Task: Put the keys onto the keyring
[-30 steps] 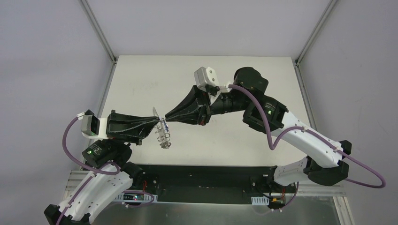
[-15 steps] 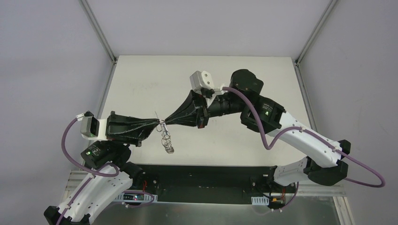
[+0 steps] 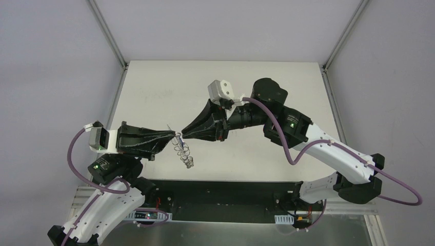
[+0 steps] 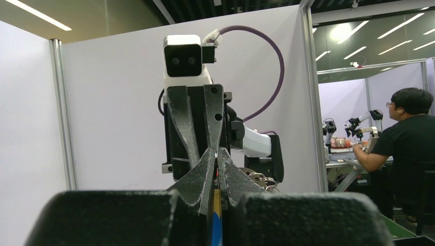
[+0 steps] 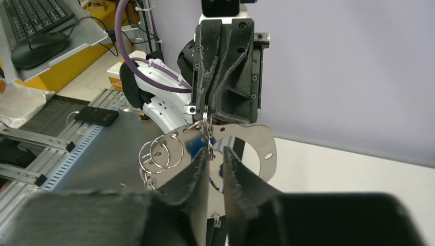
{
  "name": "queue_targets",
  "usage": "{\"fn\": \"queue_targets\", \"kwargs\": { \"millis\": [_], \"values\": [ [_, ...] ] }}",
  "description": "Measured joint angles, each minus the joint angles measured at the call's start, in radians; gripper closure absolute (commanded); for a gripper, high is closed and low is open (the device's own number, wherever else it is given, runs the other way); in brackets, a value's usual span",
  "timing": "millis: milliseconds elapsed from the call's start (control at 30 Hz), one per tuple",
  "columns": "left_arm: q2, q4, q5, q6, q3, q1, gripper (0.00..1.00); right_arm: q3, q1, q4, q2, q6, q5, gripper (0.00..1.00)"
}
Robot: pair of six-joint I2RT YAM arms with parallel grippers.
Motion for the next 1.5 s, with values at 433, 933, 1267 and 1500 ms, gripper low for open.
{"fn": "queue_targets", "kwargs": {
  "millis": [433,933,1267,1500],
  "values": [
    [0.0,0.008,-0.001,0.0,0.011,0.0,1.0,-0.01,0.0,-0.016,-0.011,-0.002,0.013,0.71],
    [0.0,0.011,-0.001,0.0,0.011,0.0,1.0,0.017,0.02,-0.015,-0.003,0.014,0.004,0.7],
    [0.0,0.01,-0.001,0.0,0.011,0.0,1.0,0.024,0.033,-0.008,0.015,0.021,0.004,0.72],
    [-0.001,0.01,0.0,0.0,0.011,0.0,1.0,0.036,0.035,-0.002,0.038,0.021,0.004,0.75]
  ]
}}
